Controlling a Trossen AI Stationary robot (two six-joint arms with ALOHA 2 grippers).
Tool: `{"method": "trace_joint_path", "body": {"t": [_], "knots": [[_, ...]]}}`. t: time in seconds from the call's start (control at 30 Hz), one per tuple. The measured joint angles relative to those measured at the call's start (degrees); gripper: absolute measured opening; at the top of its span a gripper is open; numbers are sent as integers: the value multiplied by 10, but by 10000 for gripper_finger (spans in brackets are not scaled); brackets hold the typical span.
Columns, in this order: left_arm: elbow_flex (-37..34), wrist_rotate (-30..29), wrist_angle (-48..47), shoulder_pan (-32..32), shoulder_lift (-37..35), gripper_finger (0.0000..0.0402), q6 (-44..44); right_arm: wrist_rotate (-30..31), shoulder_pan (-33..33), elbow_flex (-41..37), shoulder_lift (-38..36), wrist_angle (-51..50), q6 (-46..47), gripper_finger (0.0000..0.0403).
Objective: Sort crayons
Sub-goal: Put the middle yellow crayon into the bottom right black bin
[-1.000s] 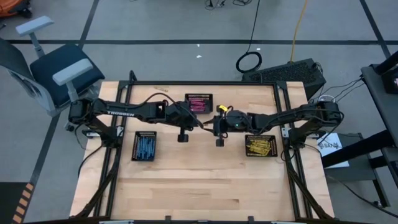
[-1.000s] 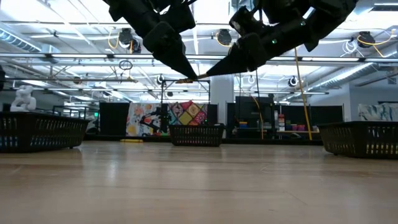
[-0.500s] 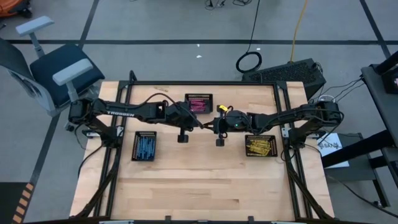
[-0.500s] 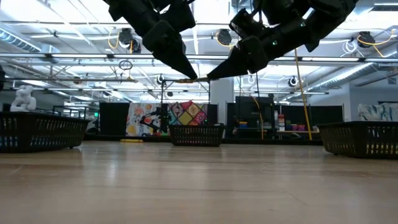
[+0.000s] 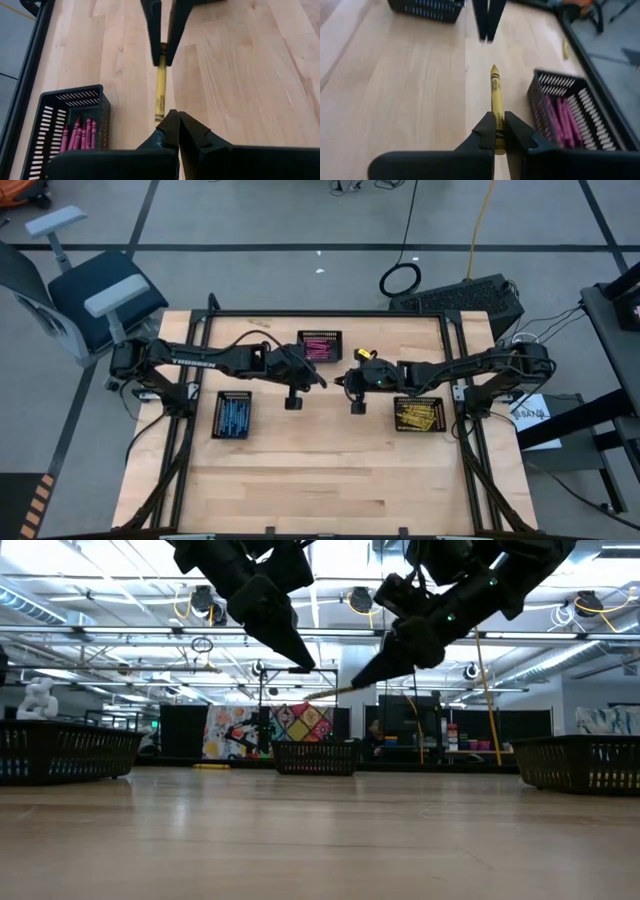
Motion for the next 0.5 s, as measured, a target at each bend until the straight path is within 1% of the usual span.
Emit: {"method": "trace_joint_path", "body": {"t": [0.1, 0.17, 0.3, 0.37, 0.5], "knots": [[0, -3, -5, 5, 0, 4, 0, 1, 8, 0, -12, -57, 19, 1], [0, -19, -12, 10, 0, 4, 0, 2, 18, 0, -29, -110, 36, 1], [0, -32, -26, 13, 0, 4, 0, 2, 55, 0, -104, -289, 112, 0], [0, -32, -26, 13, 0, 4, 0, 10, 86, 0, -154, -385, 191, 0], [0, -32, -12, 13, 0, 5, 1, 10, 166, 0, -263, -549, 412, 0]]}}
